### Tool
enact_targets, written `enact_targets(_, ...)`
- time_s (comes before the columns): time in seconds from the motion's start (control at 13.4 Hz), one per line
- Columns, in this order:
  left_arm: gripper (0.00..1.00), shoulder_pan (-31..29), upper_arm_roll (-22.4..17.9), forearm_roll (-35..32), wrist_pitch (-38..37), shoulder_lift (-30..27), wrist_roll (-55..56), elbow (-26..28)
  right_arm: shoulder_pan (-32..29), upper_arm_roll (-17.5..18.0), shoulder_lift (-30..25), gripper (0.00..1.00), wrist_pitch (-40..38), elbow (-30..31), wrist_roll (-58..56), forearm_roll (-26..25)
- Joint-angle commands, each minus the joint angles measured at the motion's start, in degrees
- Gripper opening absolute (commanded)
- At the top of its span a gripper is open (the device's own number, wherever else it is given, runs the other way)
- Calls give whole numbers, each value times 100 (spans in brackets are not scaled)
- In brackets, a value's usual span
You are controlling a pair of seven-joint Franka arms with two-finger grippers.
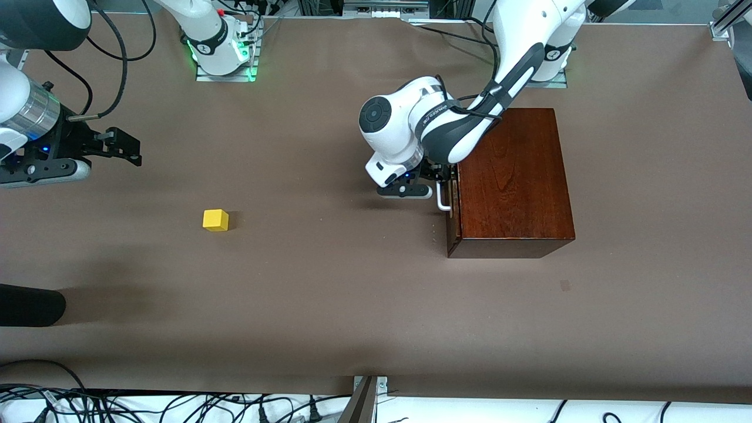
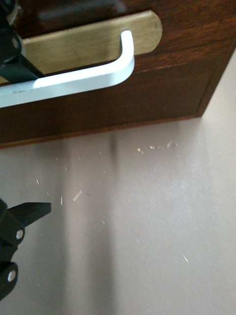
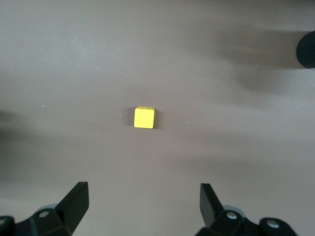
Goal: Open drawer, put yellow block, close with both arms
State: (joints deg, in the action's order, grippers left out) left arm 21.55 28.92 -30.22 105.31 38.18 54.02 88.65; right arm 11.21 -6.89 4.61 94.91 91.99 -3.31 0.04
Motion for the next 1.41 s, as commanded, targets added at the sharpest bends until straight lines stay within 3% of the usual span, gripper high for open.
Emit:
enact_targets(0.0,100,235,17,77,567,233,397,-226,-5,4,-12,100,-157,-111,50,-74)
enact_targets(0.45,100,560,17,148,1114,532,644,-506,-5,4,14,100,-36,204,138,-12)
enact_targets(1.04,100,499,9,289,1000,445,618,-894,-5,12,215,100,2406,2032,322,5)
enact_targets(1.34,100,482,53,463,-219,-142,451,-920,-5,83,724,100,3558,2490,533,145)
